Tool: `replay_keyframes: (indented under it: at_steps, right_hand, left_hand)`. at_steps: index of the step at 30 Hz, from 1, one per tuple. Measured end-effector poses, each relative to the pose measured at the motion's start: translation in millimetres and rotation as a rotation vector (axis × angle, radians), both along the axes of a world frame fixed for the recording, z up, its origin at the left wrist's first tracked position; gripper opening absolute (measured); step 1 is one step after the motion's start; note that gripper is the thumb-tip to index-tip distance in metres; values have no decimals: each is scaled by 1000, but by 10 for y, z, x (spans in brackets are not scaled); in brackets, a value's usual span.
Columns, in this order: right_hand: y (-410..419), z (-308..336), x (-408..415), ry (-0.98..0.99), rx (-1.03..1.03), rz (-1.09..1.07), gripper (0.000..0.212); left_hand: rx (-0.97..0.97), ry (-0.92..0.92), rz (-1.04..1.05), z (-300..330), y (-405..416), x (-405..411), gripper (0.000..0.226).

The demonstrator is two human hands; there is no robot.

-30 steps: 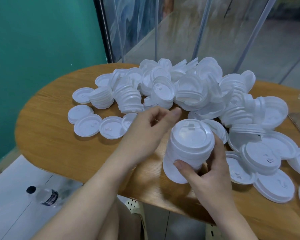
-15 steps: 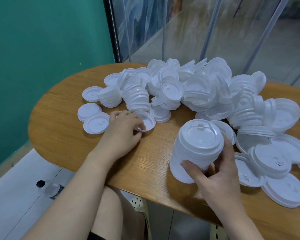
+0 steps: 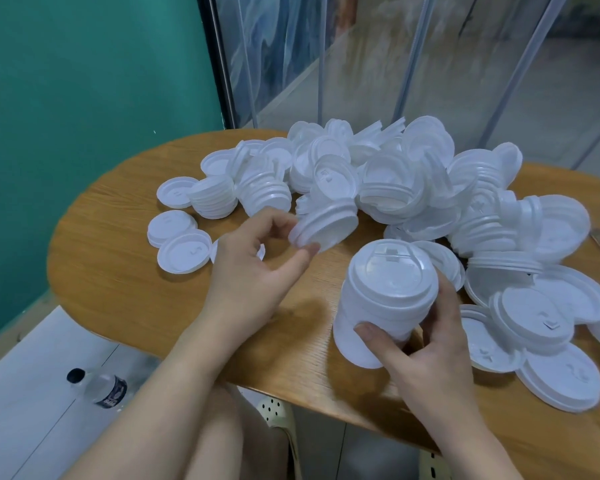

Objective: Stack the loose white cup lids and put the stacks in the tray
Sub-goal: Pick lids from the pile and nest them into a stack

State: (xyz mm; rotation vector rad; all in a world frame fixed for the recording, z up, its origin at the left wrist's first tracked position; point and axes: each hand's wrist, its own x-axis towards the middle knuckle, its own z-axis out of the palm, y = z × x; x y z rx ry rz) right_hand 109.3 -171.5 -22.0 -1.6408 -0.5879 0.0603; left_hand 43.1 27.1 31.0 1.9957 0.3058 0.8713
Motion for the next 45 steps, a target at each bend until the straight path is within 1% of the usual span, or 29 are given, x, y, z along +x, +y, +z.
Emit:
replay_keyframes:
  at_steps: [3,6,7,8,10,11,14,16,18,21,24,28,31,33,34,35,36,37,38,39,40,41,43,45]
  right_hand:
    - [-3,-8,-1,2,-1,7,86]
    - [-1,-2,-5,9,-8,9,86]
    - [0,5,-8,14,-10,8,86]
    - [-1,10,-11,17,-13,7,86]
    - [0,17,-13,21,-13,7,85]
    - [0,22,-14,26,-10,9,84]
    - [4,37,-18,38,7,15,82]
    - [9,37,-16,32,10,8,81]
    - [14,33,-12,24,9,3,79]
    - [18,15,-5,13,16,3,79]
    - [15,8,-6,10,30,9,79]
    - [14,12,-11,-9,17,12,80]
    - [10,14,-11,-2,26,18,80]
    - [8,12,-7,-6,18,17,80]
    - [7,12,-4,-6,12,14,80]
    - [7,17,-4,-2,10,13,80]
    - [9,19,-4,2,11,14,80]
    - [10,20,-5,3,11,15,80]
    - [11,20,-7,1,13,17,80]
    - [9,13,-7,-1,14,16,80]
    - [7,11,-11,0,17,16,81]
    - [6,7,-14,1,17,15,82]
    - [6,9,-21,-1,17,17,82]
    - [6,26,-26,3,13,18,82]
  left_hand:
    - [-106,-211,-32,107,-160,-13,35]
    - [-203,-331,-71,250,-277,-36,33]
    - [-298,-350,-93,303,-312,-40,31]
    - [-432,-357,-125,347,-339,-38,30]
    - [-687,-307,-217,368,-357,-10,31]
    - [-750,-247,-255,343,-348,14,31]
    - [-783,-55,-319,266,-370,82,34]
    - [-726,21,-300,234,-421,115,29]
    - [-628,78,-249,208,-460,146,18]
    - [-580,115,-211,157,-475,204,9]
    - [-591,149,-191,146,-492,240,11]
    - [-595,171,-175,109,-476,257,26]
    - [-569,181,-183,100,-466,260,23]
    - [-514,169,-169,107,-399,253,19]
    - [-451,161,-141,108,-323,232,19]
    - [-347,162,-103,96,-211,196,18]
    - [-185,187,-50,61,-67,143,16]
    - [19,244,17,11,95,82,13]
    - [219,322,89,-54,260,12,11]
    - [364,408,147,-127,412,-53,15]
    - [433,487,174,-195,538,-114,21]
    - [435,554,174,-245,626,-162,28]
    - [377,657,129,-297,714,-204,43]
    - [364,729,114,-338,745,-192,51]
